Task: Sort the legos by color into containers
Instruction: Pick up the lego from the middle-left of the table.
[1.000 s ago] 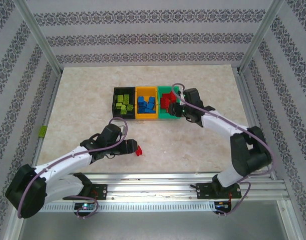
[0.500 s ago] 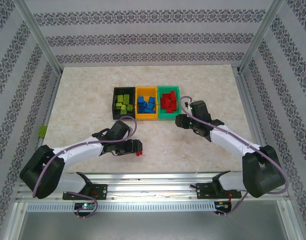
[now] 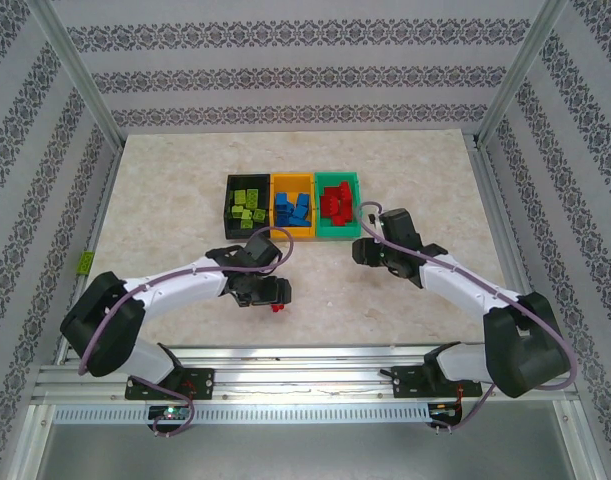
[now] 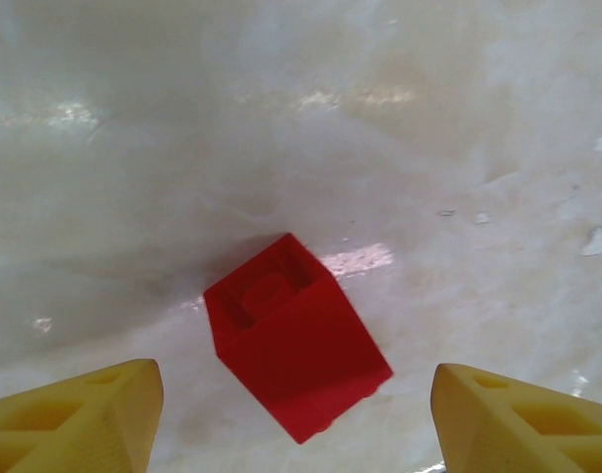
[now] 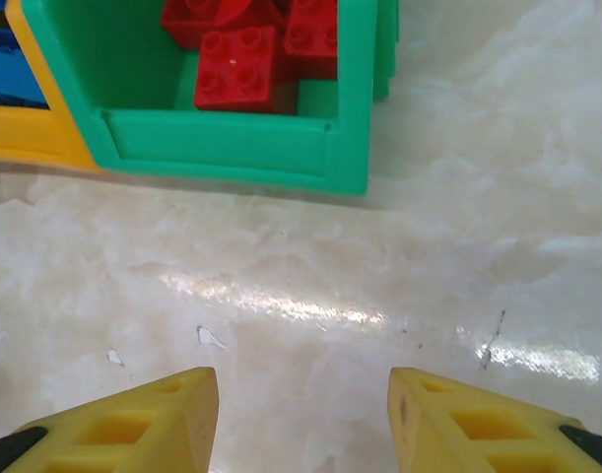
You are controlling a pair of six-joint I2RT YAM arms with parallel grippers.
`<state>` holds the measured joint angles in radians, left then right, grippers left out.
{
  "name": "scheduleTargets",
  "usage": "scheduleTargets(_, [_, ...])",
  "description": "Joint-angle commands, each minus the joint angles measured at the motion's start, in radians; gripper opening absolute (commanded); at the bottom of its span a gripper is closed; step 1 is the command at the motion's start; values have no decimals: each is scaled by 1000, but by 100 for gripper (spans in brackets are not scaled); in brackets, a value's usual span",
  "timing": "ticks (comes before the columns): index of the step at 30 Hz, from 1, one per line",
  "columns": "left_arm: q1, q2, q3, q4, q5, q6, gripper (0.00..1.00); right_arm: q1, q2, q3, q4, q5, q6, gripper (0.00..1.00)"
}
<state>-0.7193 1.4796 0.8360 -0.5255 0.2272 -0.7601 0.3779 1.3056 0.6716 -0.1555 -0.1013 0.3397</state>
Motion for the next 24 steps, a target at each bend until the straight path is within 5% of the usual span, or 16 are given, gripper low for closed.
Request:
scheduleTargets(1, [-24,40,45,-79,-52,19,72,9,-32,-28,-34,44,-30,49])
scheduleTargets(10, [-73,219,195,-156,-75,58,68,-11,4,-66,2,51,-16,51])
scheduleTargets(19, [-86,291,257,-189,-74,98,34,-5,40,-58,11,70,-19,51])
scheduleTargets(24, [-86,236,251,-166,-96,93,28,-4,37,-60,16,77,-18,51])
